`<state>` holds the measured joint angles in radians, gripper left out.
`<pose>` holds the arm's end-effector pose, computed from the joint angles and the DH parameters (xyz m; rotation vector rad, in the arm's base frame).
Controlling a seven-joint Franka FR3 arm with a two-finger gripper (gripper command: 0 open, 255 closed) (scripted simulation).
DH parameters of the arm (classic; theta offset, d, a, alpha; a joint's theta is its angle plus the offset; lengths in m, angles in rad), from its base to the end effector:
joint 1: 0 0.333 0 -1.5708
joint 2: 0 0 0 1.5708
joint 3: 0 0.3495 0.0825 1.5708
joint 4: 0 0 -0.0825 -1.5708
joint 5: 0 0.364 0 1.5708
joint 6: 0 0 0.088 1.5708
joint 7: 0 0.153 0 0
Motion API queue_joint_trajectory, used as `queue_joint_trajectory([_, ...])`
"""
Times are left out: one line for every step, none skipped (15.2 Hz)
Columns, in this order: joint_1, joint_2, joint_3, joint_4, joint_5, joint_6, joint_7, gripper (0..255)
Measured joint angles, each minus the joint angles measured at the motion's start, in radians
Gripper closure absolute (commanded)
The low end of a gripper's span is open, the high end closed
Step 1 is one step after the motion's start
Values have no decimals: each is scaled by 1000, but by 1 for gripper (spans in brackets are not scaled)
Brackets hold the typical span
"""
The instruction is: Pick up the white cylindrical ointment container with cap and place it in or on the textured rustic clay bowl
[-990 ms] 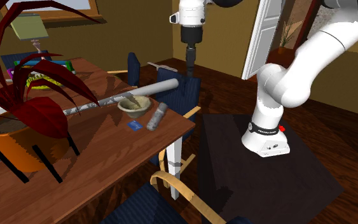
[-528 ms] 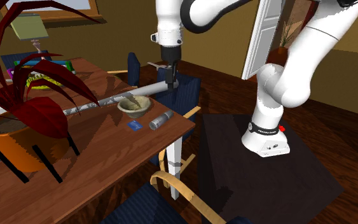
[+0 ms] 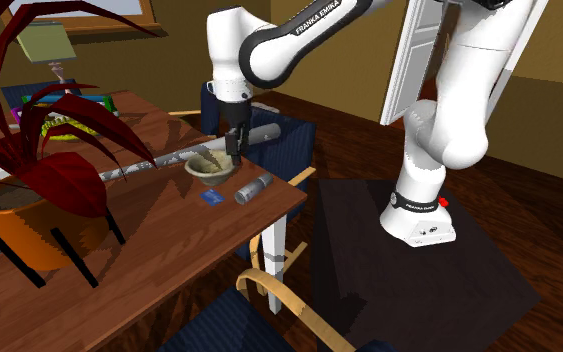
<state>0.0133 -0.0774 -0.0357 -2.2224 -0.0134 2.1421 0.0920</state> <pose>0.4931 -0.0123 0.4061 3.1285 -0.1676 -0.0041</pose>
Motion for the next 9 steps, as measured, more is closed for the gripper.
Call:
queue_joint_trajectory([2, 35, 2, 25, 0, 10, 6, 0])
queue_joint_trajectory([4, 83, 4, 58, 0, 26, 12, 0])
queue_joint_trajectory([3, 123, 4, 79, 0, 44, 13, 0])
queue_joint_trajectory([2, 145, 3, 96, 0, 49, 13, 0])
queue_joint_trajectory([2, 163, 3, 102, 0, 62, 14, 0])
queue_joint_trajectory([2, 175, 3, 103, 0, 73, 14, 0])
queue_joint_trajectory([1, 183, 2, 99, 0, 84, 13, 0])
queue_joint_trajectory([2, 191, 2, 97, 0, 95, 14, 0])
queue_joint_trajectory([0, 200, 1, 93, 0, 108, 11, 0])
